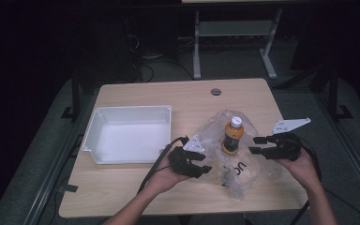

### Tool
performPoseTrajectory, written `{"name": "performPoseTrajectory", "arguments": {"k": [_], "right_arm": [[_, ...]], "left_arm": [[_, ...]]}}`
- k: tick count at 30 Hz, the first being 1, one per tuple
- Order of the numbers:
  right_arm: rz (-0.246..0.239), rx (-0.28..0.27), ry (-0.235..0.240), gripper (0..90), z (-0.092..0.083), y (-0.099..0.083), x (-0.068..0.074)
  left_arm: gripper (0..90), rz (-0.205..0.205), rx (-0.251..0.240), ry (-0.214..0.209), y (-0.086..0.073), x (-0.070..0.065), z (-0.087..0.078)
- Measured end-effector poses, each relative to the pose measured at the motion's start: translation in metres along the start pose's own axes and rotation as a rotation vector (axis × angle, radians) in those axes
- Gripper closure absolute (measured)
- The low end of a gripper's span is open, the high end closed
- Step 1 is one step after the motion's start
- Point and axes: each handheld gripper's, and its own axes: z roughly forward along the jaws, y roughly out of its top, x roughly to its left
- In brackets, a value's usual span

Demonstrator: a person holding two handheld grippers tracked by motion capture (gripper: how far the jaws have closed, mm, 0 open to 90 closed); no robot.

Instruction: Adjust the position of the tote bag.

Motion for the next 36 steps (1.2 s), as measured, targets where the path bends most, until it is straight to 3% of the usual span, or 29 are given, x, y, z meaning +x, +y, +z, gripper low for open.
{"name": "performPoseTrajectory", "arguments": {"k": [7,11,16,20,22,28,30,36], "right_arm": [[-0.010,0.003,0.012,47.8,0.000,0.008,0.002],[-0.024,0.000,0.042,49.3,0.003,0.010,0.009],[-0.075,0.015,0.078,51.2,0.011,0.014,0.022],[-0.074,0.013,0.081,51.0,0.012,0.015,0.023],[-0.062,0.015,0.084,50.8,0.013,0.012,0.020],[-0.027,0.021,0.078,50.8,0.014,0.001,0.013],[-0.018,0.019,0.074,50.9,0.012,-0.001,0.012],[-0.009,0.004,0.062,51.3,0.007,-0.004,0.007]], "left_arm": [[51.2,0.002,-0.012,0.004,0.003,0.000,-0.012],[50.9,-0.002,-0.015,0.015,0.002,0.002,-0.014],[51.4,-0.007,-0.016,0.029,0.002,0.006,-0.009],[52.0,-0.031,-0.039,0.034,0.009,0.010,-0.001],[51.9,-0.039,-0.035,0.016,0.015,0.011,0.005],[56.2,-0.001,-0.017,0.024,0.042,0.013,0.022],[59.3,-0.008,-0.017,0.024,0.048,0.015,0.030],[69.8,-0.041,0.060,0.032,0.041,0.023,0.062]]}}
